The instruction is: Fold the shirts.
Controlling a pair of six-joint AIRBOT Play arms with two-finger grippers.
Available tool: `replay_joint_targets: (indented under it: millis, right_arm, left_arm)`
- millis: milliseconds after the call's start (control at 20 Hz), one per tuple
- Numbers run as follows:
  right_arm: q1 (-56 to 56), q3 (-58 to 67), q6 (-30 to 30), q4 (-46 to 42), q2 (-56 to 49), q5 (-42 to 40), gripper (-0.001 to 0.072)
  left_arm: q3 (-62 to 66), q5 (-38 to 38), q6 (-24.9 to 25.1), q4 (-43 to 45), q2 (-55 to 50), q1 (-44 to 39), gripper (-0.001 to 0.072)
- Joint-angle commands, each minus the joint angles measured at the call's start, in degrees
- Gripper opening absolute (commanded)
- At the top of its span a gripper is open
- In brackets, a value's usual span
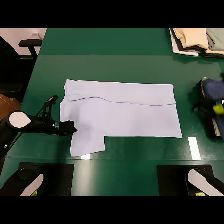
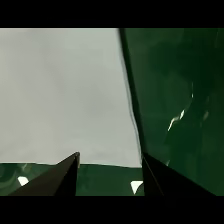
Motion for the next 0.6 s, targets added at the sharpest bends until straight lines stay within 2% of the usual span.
replay_joint_targets:
  millis: [0, 150, 300, 400, 450, 500, 550]
  right_arm:
    - [-9.1, -14.2, -0.9, 1.1, 0.5, -2.0, 0.0452]
    - [-11.6, -20.5, -4.8, 8.2, -3.5, -4.3, 0.0449]
    - [-8.4, -21.6, -5.3, 11.1, -6.6, -8.7, 0.0447]
    - [-4.6, -20.2, -5.3, 10.8, -7.6, -10.2, 0.0369]
    - [-3.1, -19.2, -5.3, 10.8, -8.1, -10.4, 0.0364]
    - [-1.7, -18.1, -5.3, 10.7, -8.6, -10.4, 0.0295]
    - [-0.3, -17.1, -5.3, 10.2, -8.9, -10.3, 0.0124]
  left_arm:
    - [1.2, -0.7, 1.4, 0.3, 0.1, 0.0, 0.0026]
    - [1.2, -0.7, 1.3, 0.3, 0.1, 0.0, 0.0026]
    - [1.2, -0.7, 1.3, 0.3, 0.1, 0.0, 0.0027]
    - [1.2, -0.7, 1.3, 0.3, 0.1, 0.0, 0.0027]
    - [1.2, -0.8, 1.3, 0.3, 0.1, 0.0, 0.0026]
    - [1.2, -1.1, 1.4, 0.3, 0.1, 0.0, 0.0026]
    - [1.3, -2.4, 1.4, 0.7, 0.1, 0.0, 0.0025]
